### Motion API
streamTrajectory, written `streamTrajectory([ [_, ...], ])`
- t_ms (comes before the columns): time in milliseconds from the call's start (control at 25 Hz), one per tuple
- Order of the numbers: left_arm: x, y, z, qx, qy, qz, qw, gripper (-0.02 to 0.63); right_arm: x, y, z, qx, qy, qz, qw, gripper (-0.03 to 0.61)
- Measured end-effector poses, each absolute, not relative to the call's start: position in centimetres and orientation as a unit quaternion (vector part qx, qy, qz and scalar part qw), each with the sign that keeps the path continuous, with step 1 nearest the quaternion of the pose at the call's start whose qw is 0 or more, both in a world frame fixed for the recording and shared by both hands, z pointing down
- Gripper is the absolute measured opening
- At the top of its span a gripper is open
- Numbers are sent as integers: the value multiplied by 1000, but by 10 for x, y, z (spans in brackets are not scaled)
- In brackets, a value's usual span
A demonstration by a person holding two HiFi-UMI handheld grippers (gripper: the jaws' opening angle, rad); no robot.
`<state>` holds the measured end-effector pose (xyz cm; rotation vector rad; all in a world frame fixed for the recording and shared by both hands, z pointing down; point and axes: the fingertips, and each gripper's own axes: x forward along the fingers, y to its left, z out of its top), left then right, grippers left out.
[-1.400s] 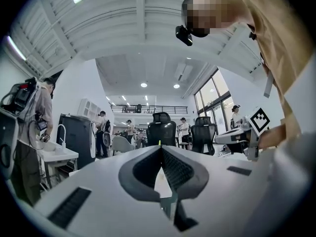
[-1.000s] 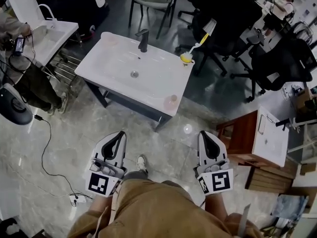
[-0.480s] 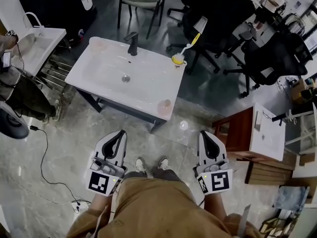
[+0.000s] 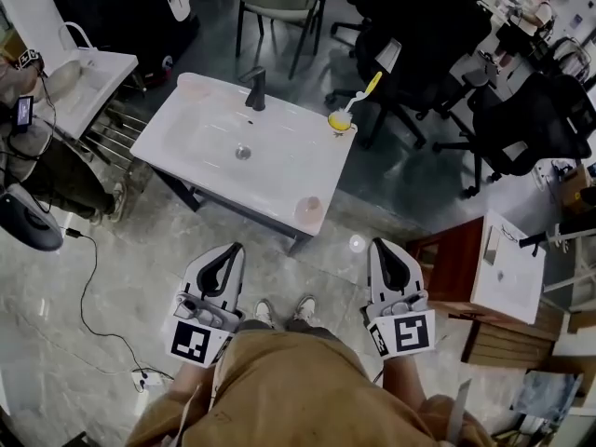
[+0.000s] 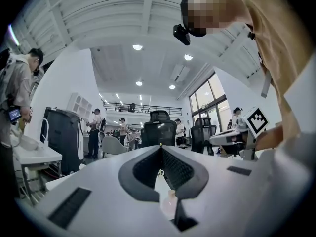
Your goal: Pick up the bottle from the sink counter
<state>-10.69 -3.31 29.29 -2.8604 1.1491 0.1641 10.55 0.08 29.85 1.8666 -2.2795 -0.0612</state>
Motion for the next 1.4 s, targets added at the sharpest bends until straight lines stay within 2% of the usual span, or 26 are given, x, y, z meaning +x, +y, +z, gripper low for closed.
streamTrajectory([
  [440,-94,-39,290,-913,404,32,37,2,118,-21,307,600,-795,-19,86,5],
  [680,-89,-42,295,-912,409,23,32,2,116,-40,316,578,-810,-13,94,67],
  [880,-86,-47,300,-910,413,21,27,2,107,-54,330,559,-822,-6,106,91],
  [1080,-86,-52,305,-910,415,18,25,2,104,-68,346,554,-826,5,109,149],
  [1400,-88,-58,323,-905,425,-13,9,2,105,-88,374,545,-831,23,112,202],
])
